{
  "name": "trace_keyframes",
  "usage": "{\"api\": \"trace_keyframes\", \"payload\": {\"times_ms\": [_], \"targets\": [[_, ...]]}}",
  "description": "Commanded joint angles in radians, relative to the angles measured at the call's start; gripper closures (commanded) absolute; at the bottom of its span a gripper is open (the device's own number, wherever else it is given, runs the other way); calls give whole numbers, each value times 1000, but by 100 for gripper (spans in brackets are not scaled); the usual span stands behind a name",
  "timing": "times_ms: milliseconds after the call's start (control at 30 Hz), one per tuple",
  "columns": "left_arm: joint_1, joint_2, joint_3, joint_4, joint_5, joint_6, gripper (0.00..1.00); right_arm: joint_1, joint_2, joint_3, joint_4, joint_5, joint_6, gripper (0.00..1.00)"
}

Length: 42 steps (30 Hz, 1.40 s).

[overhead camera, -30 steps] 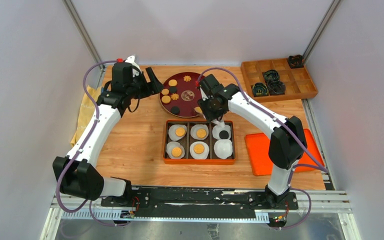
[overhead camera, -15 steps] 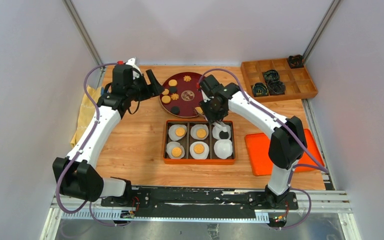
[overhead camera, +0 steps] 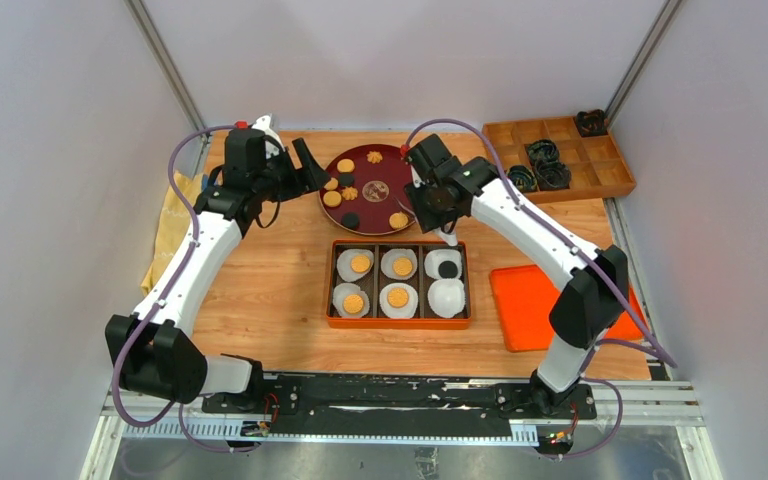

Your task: Pack the cookies

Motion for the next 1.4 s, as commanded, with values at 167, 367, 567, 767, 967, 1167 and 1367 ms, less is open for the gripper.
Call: {"api": "trace_keyframes", "payload": {"times_ms": [167, 367, 567, 767, 967, 1167, 1367], "targets": [[0, 17, 3, 27, 29, -9, 19, -7, -55, 17, 16, 35, -11, 89], [0, 9, 5, 11, 13, 6, 19, -6, -15, 20, 6, 2, 4, 77], [0, 18, 4, 9, 21, 2, 19, -7, 48, 60, -44, -43, 13, 69], [0, 11, -4, 7, 18, 6, 19, -7, 83, 44, -77, -63, 18, 67], [0, 11, -1, 2, 19, 5, 19, -7, 118, 61, -111, -54, 12, 64], [0, 7, -10, 7, 20, 4, 19, -7, 191, 109, -136, -33, 17, 64], [0, 10, -19, 20, 32, 2, 19, -22, 277, 192, -144, 21, 48, 67]]}}
